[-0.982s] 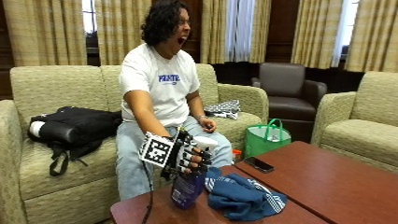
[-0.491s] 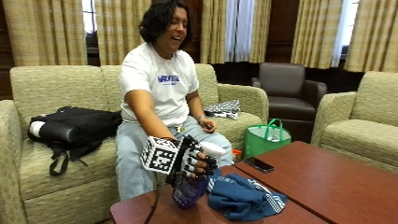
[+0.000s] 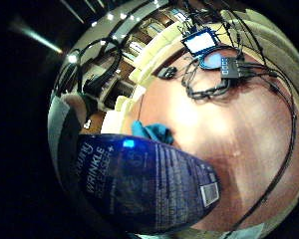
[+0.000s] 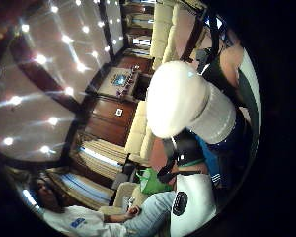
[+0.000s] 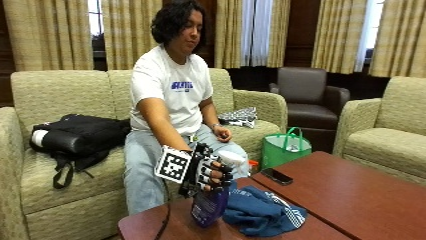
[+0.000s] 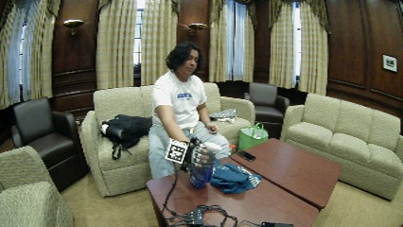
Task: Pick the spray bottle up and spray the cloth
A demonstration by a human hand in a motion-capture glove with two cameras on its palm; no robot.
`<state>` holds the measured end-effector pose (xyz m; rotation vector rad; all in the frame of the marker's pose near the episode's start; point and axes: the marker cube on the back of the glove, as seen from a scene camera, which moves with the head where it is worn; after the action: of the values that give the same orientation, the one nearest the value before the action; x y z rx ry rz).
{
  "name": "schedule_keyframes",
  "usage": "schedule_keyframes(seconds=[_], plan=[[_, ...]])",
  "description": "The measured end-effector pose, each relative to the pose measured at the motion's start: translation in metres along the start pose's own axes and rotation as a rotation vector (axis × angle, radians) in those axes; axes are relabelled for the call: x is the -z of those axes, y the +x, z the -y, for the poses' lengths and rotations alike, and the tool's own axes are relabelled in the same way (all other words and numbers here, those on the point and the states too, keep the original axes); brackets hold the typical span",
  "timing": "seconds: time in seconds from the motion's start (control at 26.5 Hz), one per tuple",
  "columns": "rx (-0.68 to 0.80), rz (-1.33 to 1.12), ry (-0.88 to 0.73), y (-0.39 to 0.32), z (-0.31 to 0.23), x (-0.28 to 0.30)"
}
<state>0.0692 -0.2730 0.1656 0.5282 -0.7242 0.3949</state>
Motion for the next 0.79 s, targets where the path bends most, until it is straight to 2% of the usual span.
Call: schedule_keyframes(seconds=[0.26,0.79], plan=[[-0.039,-0.077,-0.132,-0.003,-0.002,-0.002],[-0.042,0.019,-0.118,0.003,-0.031,0.019]])
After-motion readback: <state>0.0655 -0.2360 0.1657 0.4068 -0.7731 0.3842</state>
